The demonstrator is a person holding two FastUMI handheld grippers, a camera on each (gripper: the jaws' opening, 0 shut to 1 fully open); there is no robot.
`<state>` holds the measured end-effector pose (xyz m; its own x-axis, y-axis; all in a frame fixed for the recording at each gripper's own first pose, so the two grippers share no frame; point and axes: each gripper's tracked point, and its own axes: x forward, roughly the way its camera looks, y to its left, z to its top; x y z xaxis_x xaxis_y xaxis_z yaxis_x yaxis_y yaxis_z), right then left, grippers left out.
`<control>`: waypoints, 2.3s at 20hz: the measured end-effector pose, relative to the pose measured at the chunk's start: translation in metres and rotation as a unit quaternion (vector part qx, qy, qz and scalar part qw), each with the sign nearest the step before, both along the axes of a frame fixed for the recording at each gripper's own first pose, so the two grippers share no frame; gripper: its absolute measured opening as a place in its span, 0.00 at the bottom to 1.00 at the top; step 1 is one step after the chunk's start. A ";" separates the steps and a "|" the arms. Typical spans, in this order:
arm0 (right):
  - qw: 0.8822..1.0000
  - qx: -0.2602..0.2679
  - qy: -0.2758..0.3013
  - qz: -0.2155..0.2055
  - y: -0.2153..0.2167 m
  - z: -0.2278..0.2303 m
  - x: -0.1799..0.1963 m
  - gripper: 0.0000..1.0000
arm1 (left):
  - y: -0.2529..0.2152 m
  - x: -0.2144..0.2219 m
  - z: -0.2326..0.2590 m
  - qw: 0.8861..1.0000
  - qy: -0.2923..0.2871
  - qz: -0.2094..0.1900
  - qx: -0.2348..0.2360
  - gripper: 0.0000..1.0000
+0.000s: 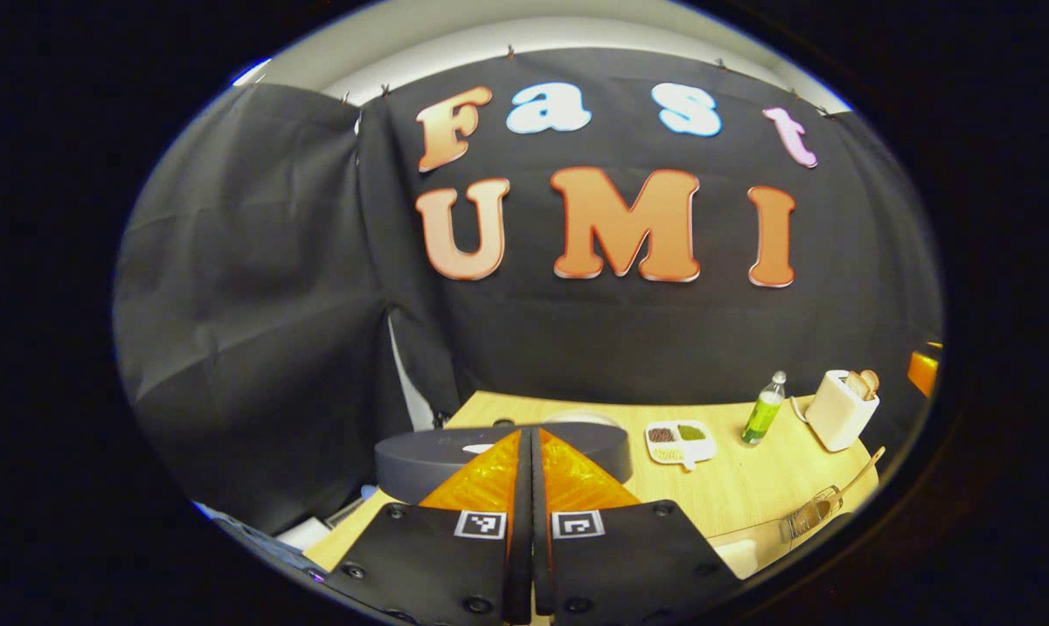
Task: Close the left gripper, press the button to open the rice cooker; take a wooden spoon from the chopstick holder with the right hand, scoop a spoonful of rice and pour it into the rice cooker, then put the wooden spoon back into the chopstick holder.
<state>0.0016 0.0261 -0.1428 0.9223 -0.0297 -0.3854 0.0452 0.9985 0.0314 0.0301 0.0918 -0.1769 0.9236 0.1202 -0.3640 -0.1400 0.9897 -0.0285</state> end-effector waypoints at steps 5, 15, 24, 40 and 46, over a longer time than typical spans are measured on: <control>1.000 0.003 0.012 -0.005 -0.007 -0.011 -0.004 0.95 | -0.023 -0.005 0.032 0.999 -0.042 -0.033 0.002 0.45; 0.998 0.011 0.056 -0.010 -0.023 -0.047 -0.017 0.95 | -0.037 -0.021 0.065 0.995 -0.091 -0.036 0.033 0.89; 0.993 0.001 0.113 -0.044 -0.071 -0.112 -0.028 0.96 | -0.057 -0.034 0.082 0.990 -0.121 -0.046 0.061 0.88; 0.944 0.190 0.252 -0.096 -0.079 -0.245 -0.033 0.62 | -0.070 -0.070 0.074 0.992 -0.077 -0.012 0.096 0.88; 0.935 0.221 0.259 -0.098 -0.062 -0.256 -0.040 0.27 | -0.072 -0.069 0.072 0.993 -0.071 -0.016 0.094 0.88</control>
<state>-0.0388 -0.0364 -0.3987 0.6019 0.0885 -0.7936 0.3500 0.8641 0.3618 -0.0393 0.0201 -0.1045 0.9686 0.1425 -0.2038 -0.1153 0.9835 0.1397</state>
